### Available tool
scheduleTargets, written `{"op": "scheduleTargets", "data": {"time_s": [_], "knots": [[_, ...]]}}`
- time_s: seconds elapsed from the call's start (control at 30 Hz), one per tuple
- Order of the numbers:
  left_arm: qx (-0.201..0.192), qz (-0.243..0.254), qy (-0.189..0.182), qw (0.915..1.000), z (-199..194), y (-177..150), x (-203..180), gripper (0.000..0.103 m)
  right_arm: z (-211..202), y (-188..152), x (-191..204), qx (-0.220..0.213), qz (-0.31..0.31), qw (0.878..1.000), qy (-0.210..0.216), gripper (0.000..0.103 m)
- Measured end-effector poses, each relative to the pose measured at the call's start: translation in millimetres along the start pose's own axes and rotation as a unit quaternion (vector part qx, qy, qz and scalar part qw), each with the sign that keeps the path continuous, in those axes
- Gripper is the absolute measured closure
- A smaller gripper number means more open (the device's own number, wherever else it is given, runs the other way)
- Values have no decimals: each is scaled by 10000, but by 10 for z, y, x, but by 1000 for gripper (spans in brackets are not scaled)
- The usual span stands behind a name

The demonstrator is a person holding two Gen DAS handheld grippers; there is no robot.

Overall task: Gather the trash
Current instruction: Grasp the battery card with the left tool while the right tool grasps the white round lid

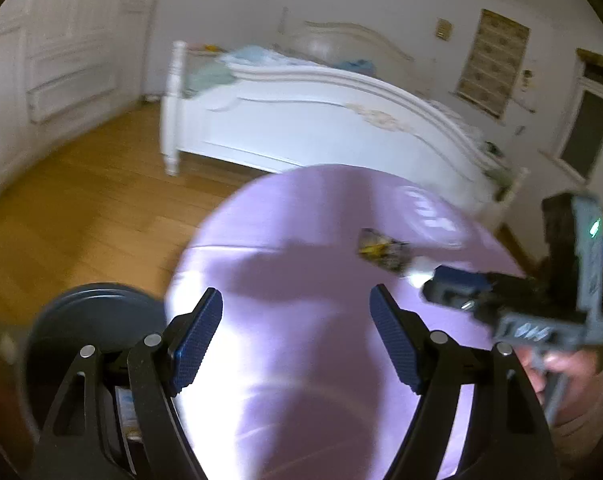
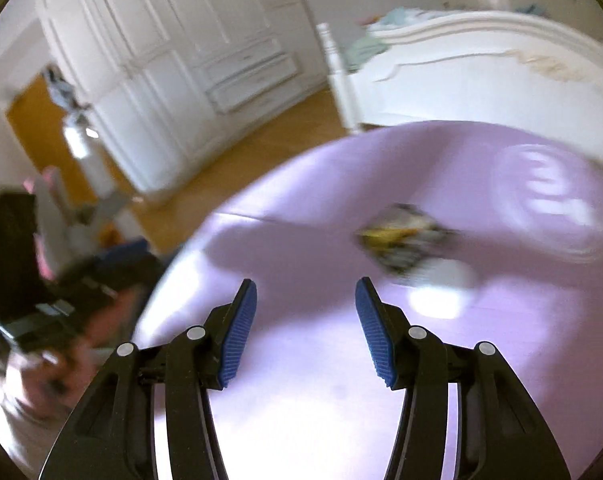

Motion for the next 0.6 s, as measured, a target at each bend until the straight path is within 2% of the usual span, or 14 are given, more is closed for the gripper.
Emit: {"op": "scheduleTargets", "data": {"time_s": [0.13, 0.3, 0.33, 0.37, 0.47, 0.6], "knots": [[289, 255, -87, 9992, 356, 104, -271, 27, 98, 1, -298, 142, -184, 9983, -544, 51], [665, 449, -32, 9968, 639, 120, -474, 27, 329, -2, -423, 397, -211, 9972, -593, 51], [720, 528, -11, 9960, 663, 124, -488, 27, 330, 3, -451, 369, -200, 9976, -550, 55], [790, 631, 19, 9949, 706, 131, -534, 24, 320, 7, -494, 353, -189, 9977, -542, 66], [921, 889, 76, 9918, 823, 171, -628, 21, 247, 23, -657, 340, -30, 9982, -485, 66], [1132, 1339, 139, 9844, 1089, 199, -801, 21, 77, 8, -915, 229, -11, 9967, -781, 66]]}}
Point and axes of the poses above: each gripper's, at about its wrist camera, not at the fingertips, and z roughly the way its jaws point, x to its left, y to its top, the point moved 7 cm from there along z, roughly the way its jaws point, and after that the axes turned 7 degrees about z, right-handed, at the moved point
